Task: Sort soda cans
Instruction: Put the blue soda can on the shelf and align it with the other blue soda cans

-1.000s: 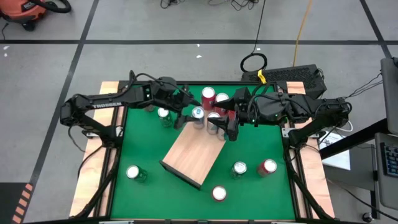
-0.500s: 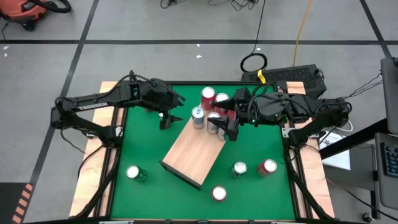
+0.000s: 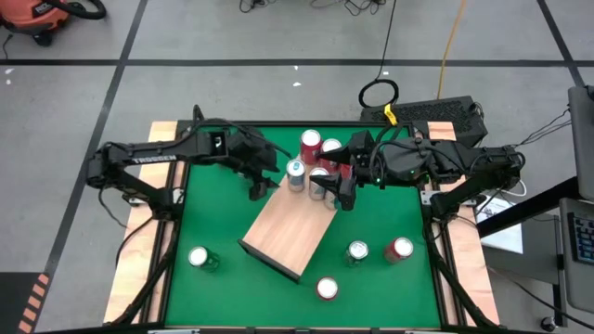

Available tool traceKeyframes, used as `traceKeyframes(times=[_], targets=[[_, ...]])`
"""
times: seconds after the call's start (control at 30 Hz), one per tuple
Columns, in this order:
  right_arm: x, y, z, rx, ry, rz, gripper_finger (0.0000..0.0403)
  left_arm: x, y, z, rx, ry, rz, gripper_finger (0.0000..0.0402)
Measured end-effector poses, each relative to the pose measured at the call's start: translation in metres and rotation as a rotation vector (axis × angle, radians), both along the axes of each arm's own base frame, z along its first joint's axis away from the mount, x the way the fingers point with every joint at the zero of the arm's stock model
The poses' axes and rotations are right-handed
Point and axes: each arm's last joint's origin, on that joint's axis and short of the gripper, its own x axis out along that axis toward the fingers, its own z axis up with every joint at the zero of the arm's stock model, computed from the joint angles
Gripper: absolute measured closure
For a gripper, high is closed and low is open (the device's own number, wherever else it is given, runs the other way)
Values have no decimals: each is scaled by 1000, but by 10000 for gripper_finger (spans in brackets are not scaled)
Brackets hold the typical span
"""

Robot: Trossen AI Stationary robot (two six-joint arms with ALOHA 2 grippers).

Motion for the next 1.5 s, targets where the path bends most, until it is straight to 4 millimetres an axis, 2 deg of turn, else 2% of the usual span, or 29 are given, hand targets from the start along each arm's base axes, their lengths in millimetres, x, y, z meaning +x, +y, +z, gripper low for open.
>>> traceKeyframes(times=[0.43,0.8,1.1,1.5], targets=[[0,0,-2,-1,17,-1,80,9,-23,2,15,-45,12,216],[0,0,-2,0,16,-2,80,11,-26,4,40,-63,14,253],[0,0,-2,0,17,-1,80,15,-28,7,44,-119,6,259],[0,0,-2,20,14,-6,80,30,-32,-10,37,-77,-10,259]])
